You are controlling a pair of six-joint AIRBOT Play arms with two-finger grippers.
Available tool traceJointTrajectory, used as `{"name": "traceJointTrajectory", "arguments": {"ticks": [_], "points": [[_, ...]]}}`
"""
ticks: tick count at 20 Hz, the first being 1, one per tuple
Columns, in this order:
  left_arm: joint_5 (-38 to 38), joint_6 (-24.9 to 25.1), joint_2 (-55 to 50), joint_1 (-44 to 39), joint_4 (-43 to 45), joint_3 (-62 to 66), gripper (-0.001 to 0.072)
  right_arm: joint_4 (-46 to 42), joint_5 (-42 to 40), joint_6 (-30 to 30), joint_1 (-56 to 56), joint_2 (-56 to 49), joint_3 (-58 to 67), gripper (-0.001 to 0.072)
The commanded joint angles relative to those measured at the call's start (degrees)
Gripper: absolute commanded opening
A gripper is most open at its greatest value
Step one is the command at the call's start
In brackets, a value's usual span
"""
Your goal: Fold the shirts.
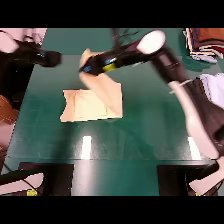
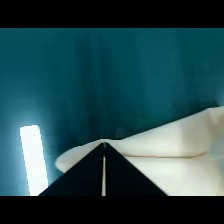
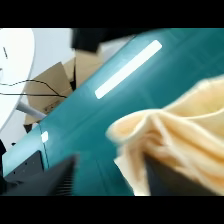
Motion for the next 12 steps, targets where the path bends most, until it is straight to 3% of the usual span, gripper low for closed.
{"name": "traceJointTrajectory", "arguments": {"ticks": [1, 2, 4, 8, 12], "points": [[-2.23, 0.02, 5.70, 6.67, 2.99, -0.02, 0.0028, 0.94, -5.68, -0.96, 7.30, -6.64, 2.25, 0.0579], [-2.80, 0.02, 5.92, 7.34, 2.99, 0.00, 0.0029, -0.09, -2.71, -0.98, 7.13, -6.71, 2.25, 0.0571], [-3.93, 0.46, 5.99, 7.58, 2.91, -0.02, 0.0029, -4.55, 2.86, -0.15, 5.07, -4.74, 0.46, 0.0476], [-4.55, 0.44, 5.99, 7.58, 1.57, -0.02, 0.0029, -12.02, 7.06, 2.27, -3.85, 4.57, -14.14, 0.0472], [-5.49, 0.44, 5.81, 7.58, -0.13, -0.13, 0.0029, -13.92, 5.70, 5.99, -15.67, 12.52, -32.70, 0.0477]]}}
